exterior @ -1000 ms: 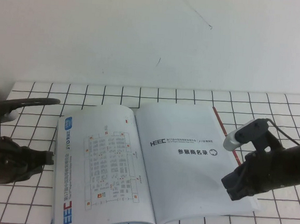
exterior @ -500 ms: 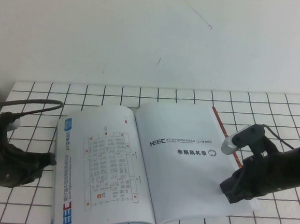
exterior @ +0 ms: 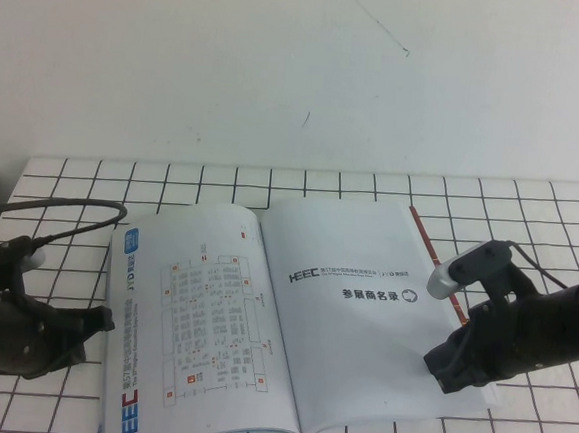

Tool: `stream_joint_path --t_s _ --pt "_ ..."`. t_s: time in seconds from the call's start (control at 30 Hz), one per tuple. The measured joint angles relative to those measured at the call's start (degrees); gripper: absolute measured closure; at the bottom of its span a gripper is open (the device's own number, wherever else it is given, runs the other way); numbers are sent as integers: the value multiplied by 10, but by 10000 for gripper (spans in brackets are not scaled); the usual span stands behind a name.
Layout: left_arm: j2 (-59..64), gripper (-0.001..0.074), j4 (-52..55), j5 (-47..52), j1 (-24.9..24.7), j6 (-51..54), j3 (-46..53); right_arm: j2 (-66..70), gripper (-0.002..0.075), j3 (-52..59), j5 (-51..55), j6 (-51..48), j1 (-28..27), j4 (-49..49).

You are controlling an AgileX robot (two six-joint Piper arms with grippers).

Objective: Close book
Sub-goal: 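Close the open booklet and leave it lying on the table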

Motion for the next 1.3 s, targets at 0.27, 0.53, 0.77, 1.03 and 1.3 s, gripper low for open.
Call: stream_joint_path --t_s 0.27,0.53,0.77,1.03,1.3 --pt "1 738 -30 6 0 3 0 0 729 0 2 0 0 1" --pt "1 738 -36 15 0 9 0 0 729 0 2 0 0 2" --pt "1 738 -44 15 -11 43 0 0 729 0 2 0 0 3" --pt "17 738 -72 -8 -44 56 -3 0 729 0 9 0 0 3" --pt "23 738 -124 36 -103 82 -41 0 729 0 13 0 0 4"
